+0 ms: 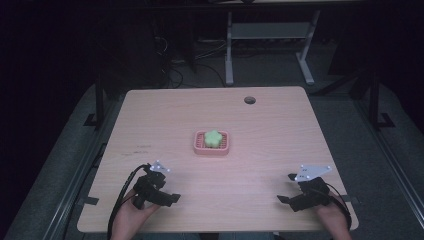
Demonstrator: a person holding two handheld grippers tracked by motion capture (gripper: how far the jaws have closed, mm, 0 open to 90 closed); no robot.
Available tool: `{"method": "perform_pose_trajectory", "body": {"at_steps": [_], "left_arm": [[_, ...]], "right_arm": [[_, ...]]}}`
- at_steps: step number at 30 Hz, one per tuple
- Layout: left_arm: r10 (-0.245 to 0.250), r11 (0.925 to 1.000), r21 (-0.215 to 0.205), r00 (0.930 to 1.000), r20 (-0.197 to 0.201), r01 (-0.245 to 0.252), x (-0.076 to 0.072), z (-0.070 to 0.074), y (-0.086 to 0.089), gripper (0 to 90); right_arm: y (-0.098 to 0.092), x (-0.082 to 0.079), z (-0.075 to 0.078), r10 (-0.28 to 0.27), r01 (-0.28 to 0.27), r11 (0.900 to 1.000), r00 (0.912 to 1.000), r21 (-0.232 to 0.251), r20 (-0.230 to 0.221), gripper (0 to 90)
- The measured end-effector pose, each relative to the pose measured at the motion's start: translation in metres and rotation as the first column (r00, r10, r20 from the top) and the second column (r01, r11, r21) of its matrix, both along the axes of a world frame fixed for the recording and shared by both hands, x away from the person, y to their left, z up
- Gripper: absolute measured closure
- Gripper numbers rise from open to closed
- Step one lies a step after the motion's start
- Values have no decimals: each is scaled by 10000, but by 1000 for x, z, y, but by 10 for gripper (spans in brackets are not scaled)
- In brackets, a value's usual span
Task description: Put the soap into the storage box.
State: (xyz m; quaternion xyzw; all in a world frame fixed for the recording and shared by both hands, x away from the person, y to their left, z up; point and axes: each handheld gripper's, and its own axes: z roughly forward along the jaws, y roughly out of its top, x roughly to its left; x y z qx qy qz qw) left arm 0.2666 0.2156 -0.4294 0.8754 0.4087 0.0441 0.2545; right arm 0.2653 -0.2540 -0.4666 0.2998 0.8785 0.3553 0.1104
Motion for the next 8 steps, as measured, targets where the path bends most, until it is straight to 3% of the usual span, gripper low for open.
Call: {"method": "perform_pose_trajectory", "body": {"at_steps": [8], "left_arm": [[-10, 9998, -219, 10000, 55, 11, -11, -10, 2, 242]], "right_arm": [[-1, 0, 2, 61, -62, 10000, 9999, 46, 85, 138]]}}
